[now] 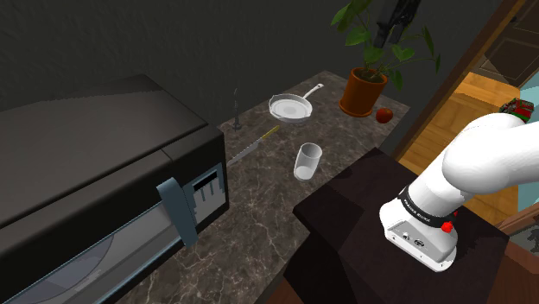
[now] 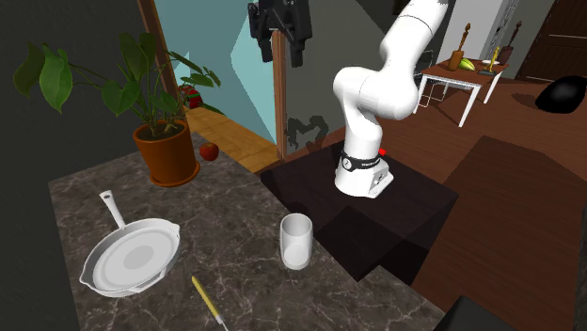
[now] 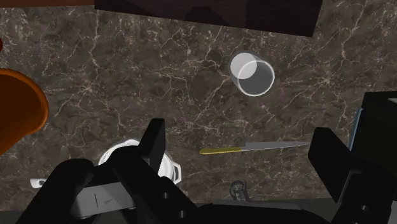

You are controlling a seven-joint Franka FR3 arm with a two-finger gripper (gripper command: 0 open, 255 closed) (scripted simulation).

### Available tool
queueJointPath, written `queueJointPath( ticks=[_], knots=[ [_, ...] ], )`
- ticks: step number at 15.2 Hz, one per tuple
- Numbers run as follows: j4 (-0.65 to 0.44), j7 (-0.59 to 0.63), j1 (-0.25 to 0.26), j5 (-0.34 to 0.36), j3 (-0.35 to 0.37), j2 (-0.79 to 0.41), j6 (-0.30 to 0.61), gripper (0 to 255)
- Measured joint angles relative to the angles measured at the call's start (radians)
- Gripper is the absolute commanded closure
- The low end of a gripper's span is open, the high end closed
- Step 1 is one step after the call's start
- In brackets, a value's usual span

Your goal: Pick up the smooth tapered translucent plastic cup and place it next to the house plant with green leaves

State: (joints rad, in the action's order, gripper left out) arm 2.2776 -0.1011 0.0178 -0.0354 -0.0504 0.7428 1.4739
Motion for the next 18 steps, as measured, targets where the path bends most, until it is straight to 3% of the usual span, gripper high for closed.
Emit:
queueJointPath(
  ticks=[4,11,18],
  knots=[
    [0.064,0.017,0.008,-0.011,0.021,0.004,0.060,0],
    [0.270,0.069,0.038,-0.050,0.092,-0.011,0.279,0],
    [0.407,0.120,0.077,-0.093,0.169,-0.121,0.525,0]
  ],
)
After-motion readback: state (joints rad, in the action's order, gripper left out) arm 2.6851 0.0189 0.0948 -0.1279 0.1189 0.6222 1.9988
